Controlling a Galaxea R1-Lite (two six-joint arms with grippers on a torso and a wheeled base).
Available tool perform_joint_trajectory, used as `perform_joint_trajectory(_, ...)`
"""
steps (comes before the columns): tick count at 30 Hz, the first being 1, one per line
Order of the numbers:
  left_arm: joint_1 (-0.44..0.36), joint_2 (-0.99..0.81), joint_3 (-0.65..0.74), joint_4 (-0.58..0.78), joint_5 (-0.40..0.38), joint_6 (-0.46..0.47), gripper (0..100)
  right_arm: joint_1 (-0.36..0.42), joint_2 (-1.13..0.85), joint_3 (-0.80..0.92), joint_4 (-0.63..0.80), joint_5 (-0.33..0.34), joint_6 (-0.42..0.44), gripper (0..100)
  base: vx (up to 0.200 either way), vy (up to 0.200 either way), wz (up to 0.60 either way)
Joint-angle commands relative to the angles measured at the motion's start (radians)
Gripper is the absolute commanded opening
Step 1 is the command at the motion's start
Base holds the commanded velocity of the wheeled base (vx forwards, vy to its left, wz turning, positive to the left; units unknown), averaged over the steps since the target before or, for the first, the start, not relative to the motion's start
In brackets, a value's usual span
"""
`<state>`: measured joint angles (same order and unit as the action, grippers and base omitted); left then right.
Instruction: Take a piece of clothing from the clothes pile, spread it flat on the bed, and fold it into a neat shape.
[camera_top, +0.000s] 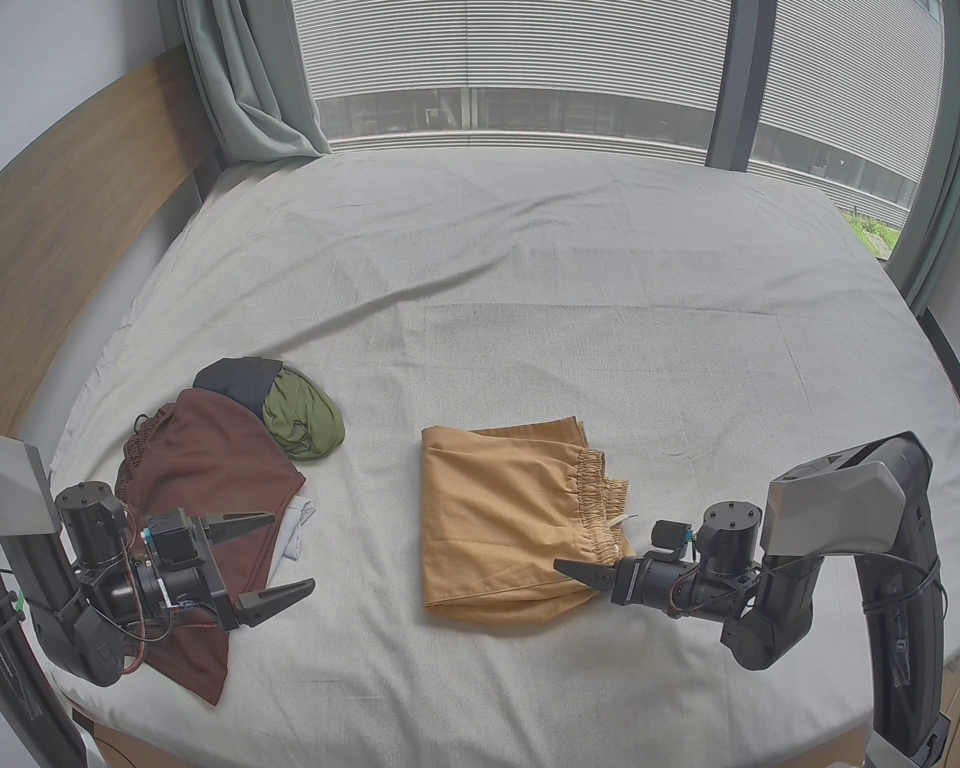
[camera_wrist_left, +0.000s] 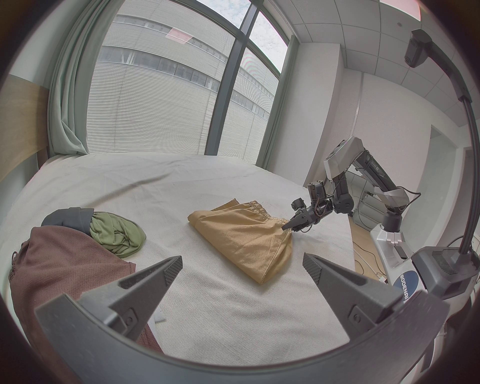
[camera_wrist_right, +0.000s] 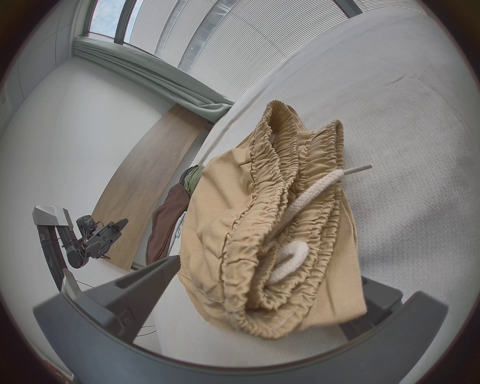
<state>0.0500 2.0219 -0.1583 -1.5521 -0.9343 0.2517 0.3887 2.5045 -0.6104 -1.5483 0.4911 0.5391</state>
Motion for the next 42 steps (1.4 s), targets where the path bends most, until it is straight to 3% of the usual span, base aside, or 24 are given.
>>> perform_joint_trajectory(1, 0.001, 0.001, 0.0, 0.0, 0.0, 0.001, 100, 0.001, 0.004, -0.003, -0.003, 0.0, -0.001, 100, 0.0, 0.0, 0.0)
perform_joint_trajectory(3, 0.001, 0.001, 0.0, 0.0, 0.0, 0.0, 100, 0.001, 0.005, -0.003, -0.003, 0.0, -0.001, 100, 0.0, 0.0, 0.0)
perform_joint_trajectory(4, 0.001, 0.001, 0.002, 0.0, 0.0, 0.0, 100, 0.001, 0.007, -0.003, -0.003, -0.002, -0.001, 0, 0.0, 0.0, 0.0)
perform_joint_trajectory(27, -0.001, 0.003, 0.005, 0.0, -0.001, 0.001, 100, 0.007, -0.065, 0.04, -0.004, 0.0, -0.001, 0, 0.0, 0.0, 0.0)
perform_joint_trajectory(42, -0.009, -0.009, 0.008, 0.0, 0.0, 0.001, 100, 0.087, -0.242, 0.086, -0.003, 0.001, -0.008, 0, 0.0, 0.0, 0.0)
